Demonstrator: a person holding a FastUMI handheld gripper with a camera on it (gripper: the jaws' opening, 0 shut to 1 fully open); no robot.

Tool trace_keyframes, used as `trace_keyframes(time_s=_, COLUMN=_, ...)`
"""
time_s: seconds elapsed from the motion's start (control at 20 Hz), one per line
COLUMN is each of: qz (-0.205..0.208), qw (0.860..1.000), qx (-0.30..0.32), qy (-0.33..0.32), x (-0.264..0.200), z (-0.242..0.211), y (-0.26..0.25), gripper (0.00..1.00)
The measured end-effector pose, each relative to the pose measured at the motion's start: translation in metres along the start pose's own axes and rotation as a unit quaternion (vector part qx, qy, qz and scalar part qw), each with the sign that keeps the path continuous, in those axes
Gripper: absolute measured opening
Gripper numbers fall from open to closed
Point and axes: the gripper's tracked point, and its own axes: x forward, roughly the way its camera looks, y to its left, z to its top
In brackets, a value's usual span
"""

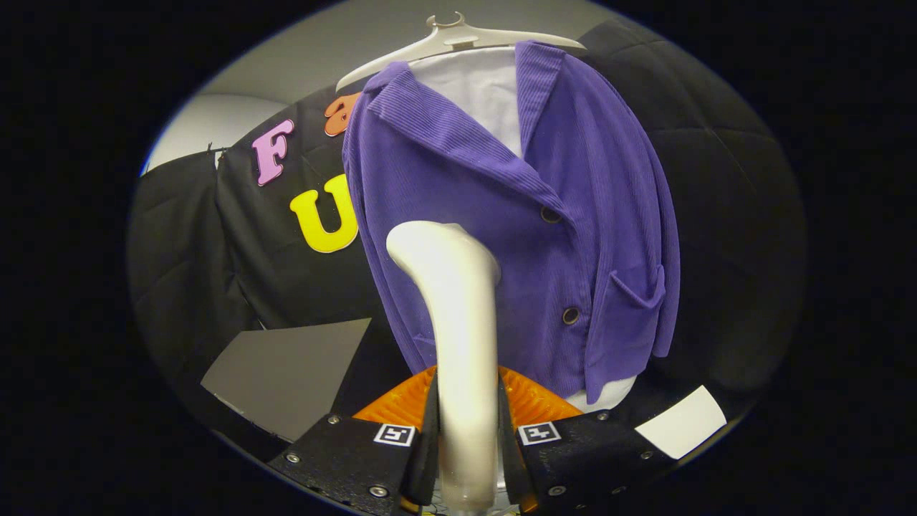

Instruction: Iron the clothes twice with a garment steamer, once on the left side and once on the right side.

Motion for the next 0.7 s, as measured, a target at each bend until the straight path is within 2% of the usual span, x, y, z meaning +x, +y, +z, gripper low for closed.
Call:
trace_keyframes(time_s=0.3, qz=-0.013, qw=0.999, qx=0.008, qy=0.052, x=0.0, z=-0.063, y=-0.018, gripper=0.38)
trace_keyframes(time_s=0.7, qz=-0.037, qw=0.994, qx=0.013, qy=0.102, x=-0.006, z=-0.115, y=-0.037, gripper=0.38)
